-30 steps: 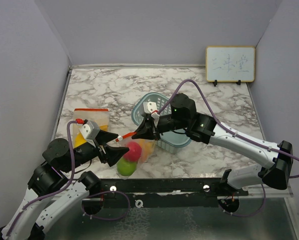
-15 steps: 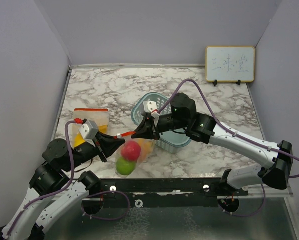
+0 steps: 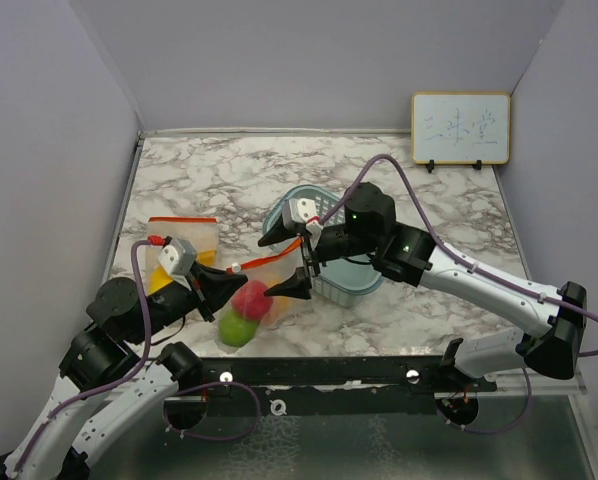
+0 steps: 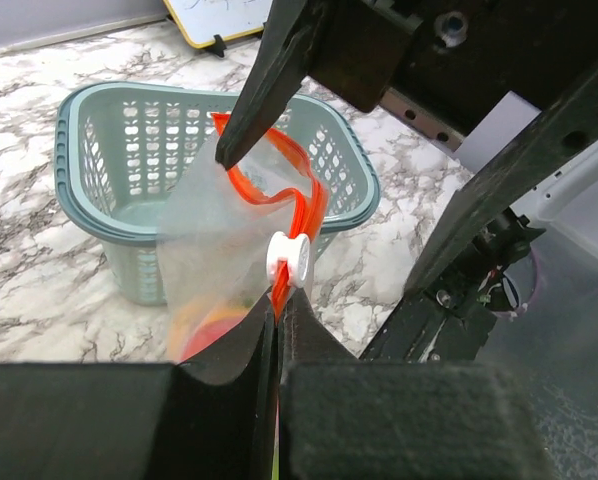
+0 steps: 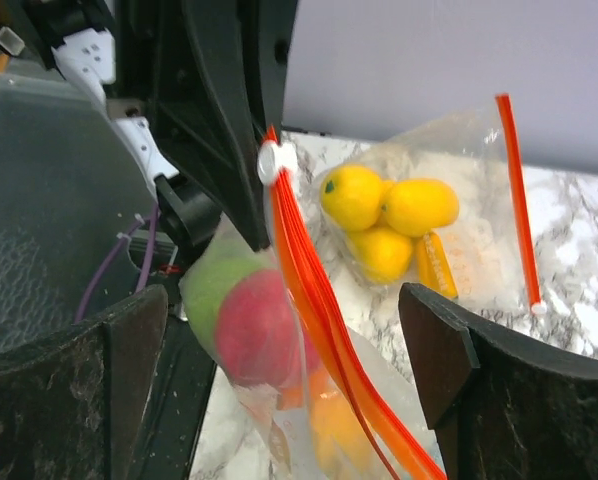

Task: Place the food in the zip-top bag and seal the zipper
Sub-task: Pick up the zipper food storage bag at the center of the board, then zip the zipper food storage bag.

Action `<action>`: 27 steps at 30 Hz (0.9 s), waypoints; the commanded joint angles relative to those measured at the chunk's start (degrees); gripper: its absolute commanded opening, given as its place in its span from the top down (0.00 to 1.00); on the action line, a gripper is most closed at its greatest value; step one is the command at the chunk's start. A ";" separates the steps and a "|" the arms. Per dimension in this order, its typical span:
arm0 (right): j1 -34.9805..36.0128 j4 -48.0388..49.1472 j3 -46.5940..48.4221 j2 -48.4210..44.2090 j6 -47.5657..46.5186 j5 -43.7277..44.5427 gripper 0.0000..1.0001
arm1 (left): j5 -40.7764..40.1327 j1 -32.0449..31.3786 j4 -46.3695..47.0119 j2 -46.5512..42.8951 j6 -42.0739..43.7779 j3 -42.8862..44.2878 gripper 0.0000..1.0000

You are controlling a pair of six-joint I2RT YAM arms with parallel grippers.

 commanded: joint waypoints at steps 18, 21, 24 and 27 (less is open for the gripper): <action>-0.01 -3.66 13.21 9.54 2.96 -22.45 0.55 | 8.43 0.00 1.65 2.88 0.32 -0.61 1.00; -0.01 -2.99 12.14 8.83 4.01 -22.21 0.59 | 7.55 0.01 1.54 2.94 0.41 -0.45 1.00; -0.01 -1.77 10.98 7.73 4.84 -21.18 0.59 | 7.13 0.02 1.51 3.11 0.50 -0.44 1.00; -0.01 -2.39 11.24 8.01 5.13 -19.98 0.60 | 7.14 0.01 1.56 3.37 0.45 -0.49 1.00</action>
